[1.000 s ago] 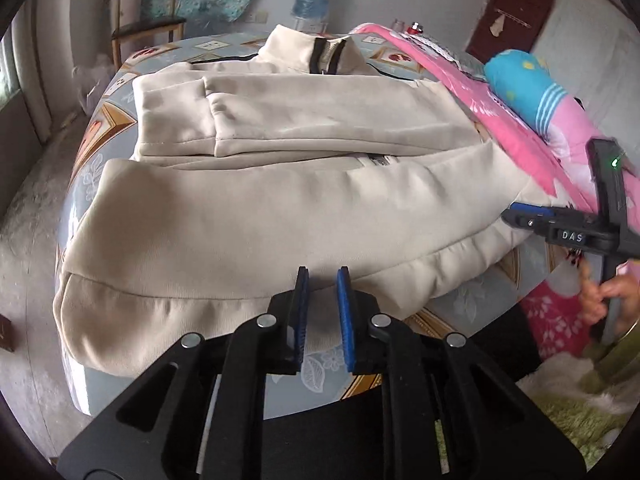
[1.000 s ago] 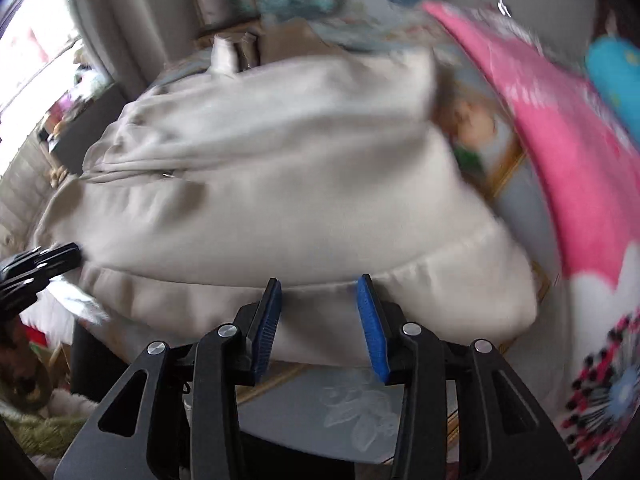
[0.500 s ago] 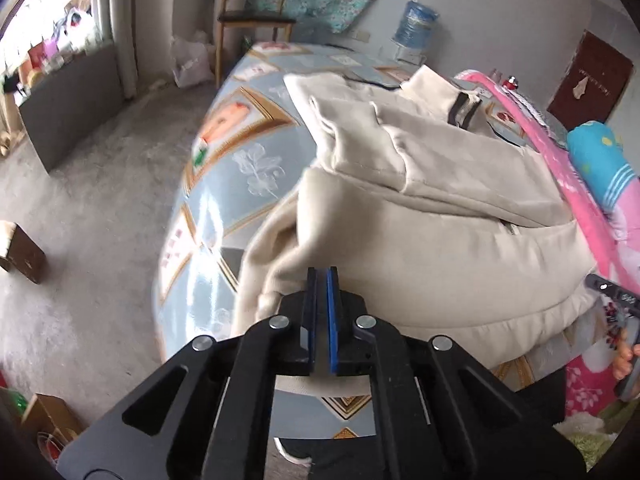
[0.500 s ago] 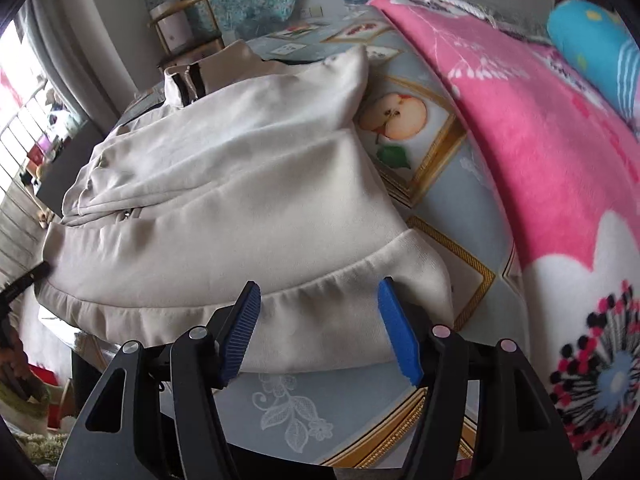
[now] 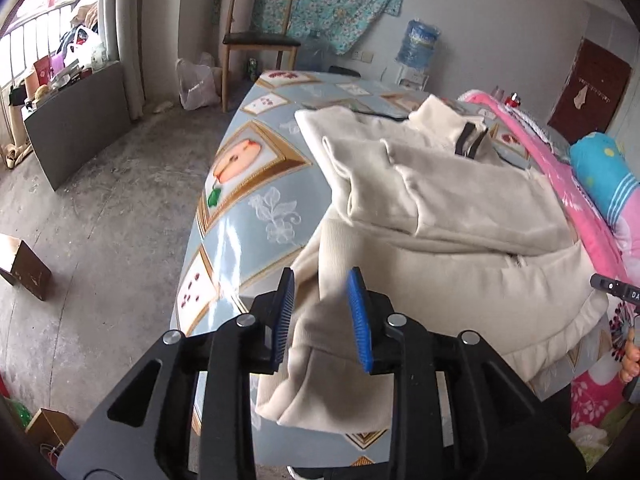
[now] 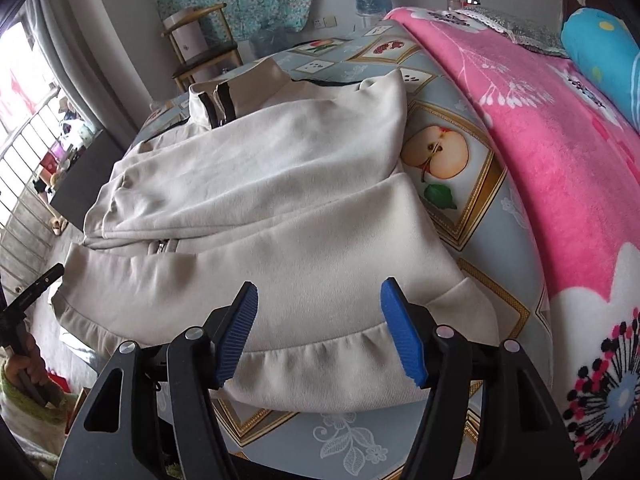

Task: Fold large clothes

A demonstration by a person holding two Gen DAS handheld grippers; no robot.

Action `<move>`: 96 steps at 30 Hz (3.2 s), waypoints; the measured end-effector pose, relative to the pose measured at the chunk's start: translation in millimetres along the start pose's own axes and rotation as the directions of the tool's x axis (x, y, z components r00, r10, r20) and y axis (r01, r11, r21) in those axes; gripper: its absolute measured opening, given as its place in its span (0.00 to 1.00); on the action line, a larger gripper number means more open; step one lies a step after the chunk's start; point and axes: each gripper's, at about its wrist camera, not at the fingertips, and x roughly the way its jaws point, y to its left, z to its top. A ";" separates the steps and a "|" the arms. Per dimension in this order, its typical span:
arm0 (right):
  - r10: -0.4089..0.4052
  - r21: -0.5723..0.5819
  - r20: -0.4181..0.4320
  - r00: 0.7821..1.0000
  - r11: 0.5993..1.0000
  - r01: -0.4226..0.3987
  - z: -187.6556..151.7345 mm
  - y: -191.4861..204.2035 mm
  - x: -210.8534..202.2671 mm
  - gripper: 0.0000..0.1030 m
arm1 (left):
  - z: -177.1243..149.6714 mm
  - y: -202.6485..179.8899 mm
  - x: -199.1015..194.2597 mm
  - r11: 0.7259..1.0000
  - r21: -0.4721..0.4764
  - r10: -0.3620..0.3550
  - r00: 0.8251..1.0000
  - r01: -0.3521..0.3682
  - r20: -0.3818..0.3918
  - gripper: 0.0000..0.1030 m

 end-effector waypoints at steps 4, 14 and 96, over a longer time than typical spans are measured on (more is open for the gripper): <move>-0.010 -0.001 -0.010 1.000 1.000 0.010 0.5 1.3 4.1 0.61 | 1.8 -1.8 19.1 0.996 0.051 0.081 0.995 -0.079 -0.051 0.28; -0.014 -0.016 -0.004 1.000 1.000 0.014 2.8 9.1 5.7 0.62 | 5.7 12.3 9.4 0.991 -0.001 0.136 0.990 -0.136 -0.022 0.36; 0.192 -0.020 -0.325 0.926 0.977 -0.210 326.5 61.9 246.2 0.46 | 253.2 -175.3 257.6 0.972 0.169 -0.115 0.955 0.165 -0.272 0.11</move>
